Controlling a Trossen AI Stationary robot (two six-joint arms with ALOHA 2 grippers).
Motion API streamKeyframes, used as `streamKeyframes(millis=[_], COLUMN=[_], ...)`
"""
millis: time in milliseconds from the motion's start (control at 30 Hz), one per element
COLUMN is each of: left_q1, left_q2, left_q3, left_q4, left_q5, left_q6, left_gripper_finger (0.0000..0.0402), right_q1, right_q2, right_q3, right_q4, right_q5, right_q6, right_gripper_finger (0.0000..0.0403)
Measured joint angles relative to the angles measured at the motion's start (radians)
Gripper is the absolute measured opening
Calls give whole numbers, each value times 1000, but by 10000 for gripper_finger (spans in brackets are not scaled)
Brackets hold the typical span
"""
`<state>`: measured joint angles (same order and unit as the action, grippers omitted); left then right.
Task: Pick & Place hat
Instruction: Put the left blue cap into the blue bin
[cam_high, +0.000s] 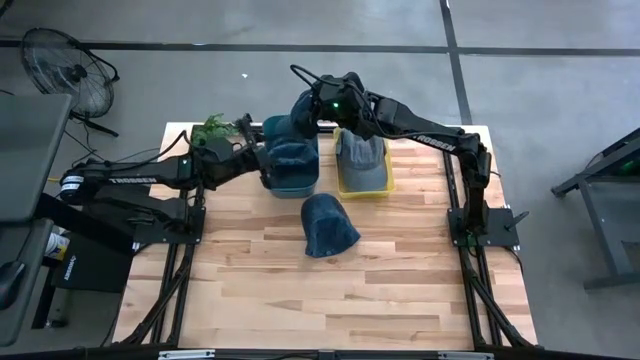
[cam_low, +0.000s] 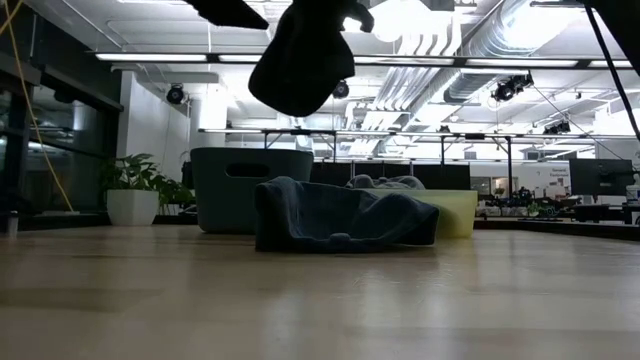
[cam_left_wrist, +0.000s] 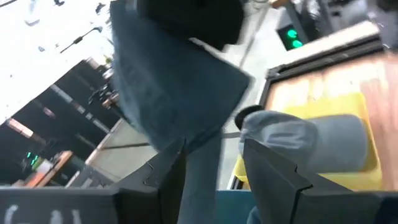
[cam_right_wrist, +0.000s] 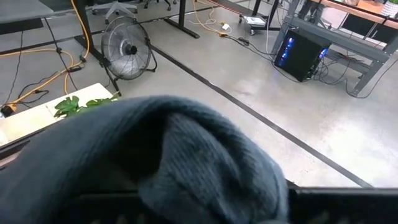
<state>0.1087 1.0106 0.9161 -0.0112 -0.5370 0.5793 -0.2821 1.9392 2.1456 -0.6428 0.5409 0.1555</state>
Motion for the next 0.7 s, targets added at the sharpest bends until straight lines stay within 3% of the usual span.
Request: streamKeyframes(millis=[167, 500, 700], left_q1=[2, 2, 2], left_q2=[-1, 22, 76], left_q3=[0, -2, -1], left_q4=[58, 146, 260], left_q5=[-38, -18, 17], left_q6=[-64, -69, -61], left_gripper_finger=[181, 303, 323], right_q1=[0, -17, -20], right_q2=[0, 0, 6], right_q3=[0, 0, -1], right_q4=[6, 29, 57], right_q5=[2, 1, -4], right_q6=[-1, 23, 24], right_gripper_finger=[0, 0, 0])
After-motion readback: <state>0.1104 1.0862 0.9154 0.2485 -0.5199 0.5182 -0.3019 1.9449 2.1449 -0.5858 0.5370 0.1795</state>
